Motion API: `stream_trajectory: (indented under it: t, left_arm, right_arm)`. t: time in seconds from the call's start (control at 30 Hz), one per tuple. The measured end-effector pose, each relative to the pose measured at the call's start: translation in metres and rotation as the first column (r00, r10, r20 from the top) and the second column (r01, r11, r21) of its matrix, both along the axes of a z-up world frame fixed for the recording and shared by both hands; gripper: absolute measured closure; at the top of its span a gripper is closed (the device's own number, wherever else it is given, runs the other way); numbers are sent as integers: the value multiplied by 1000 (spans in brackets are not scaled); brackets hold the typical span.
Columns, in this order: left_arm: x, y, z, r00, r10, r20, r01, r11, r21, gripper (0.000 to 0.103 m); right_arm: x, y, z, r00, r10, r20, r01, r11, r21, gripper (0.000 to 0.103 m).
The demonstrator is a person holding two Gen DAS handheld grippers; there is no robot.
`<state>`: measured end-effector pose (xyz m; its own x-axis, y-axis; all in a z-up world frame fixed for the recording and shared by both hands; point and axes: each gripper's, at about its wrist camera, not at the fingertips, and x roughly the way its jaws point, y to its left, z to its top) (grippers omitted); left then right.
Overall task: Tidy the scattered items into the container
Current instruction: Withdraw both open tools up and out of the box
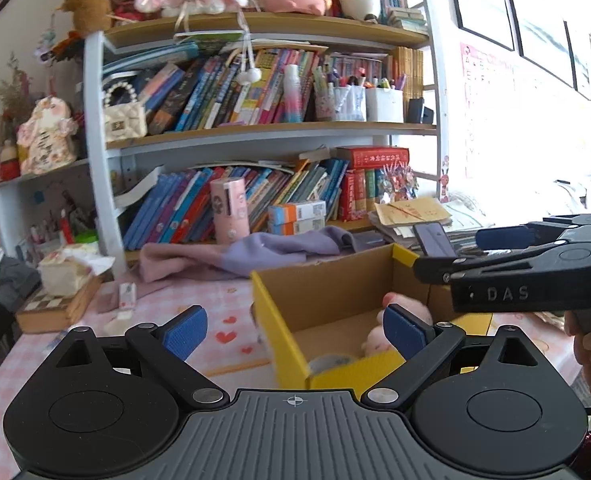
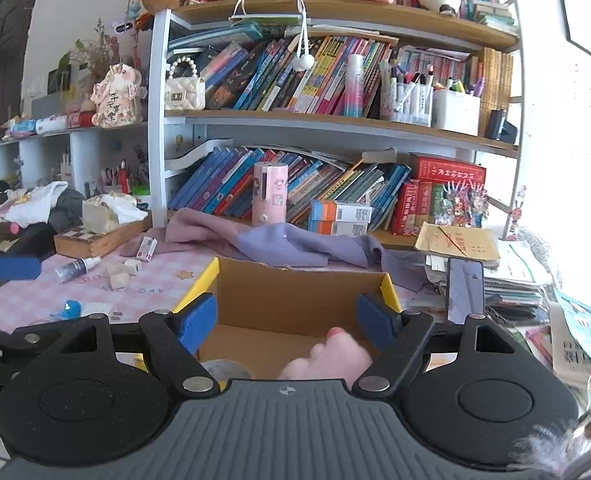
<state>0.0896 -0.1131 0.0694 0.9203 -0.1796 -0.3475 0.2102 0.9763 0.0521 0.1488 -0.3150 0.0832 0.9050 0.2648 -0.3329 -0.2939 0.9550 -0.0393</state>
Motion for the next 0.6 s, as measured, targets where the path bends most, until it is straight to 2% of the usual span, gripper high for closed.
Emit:
stream_trajectory:
  t: [0.23, 0.6]
  left_arm:
    - [-38, 50, -1, 999, 46, -14, -46, 998, -48, 6]
    - [-79, 89, -17, 996, 5, -88, -8, 999, -38, 6]
  right_arm:
    - [-54, 36, -3, 999, -43, 7, 43, 999, -17, 26]
    - [-114, 69, -27, 989, -126, -79, 126, 992, -10, 26]
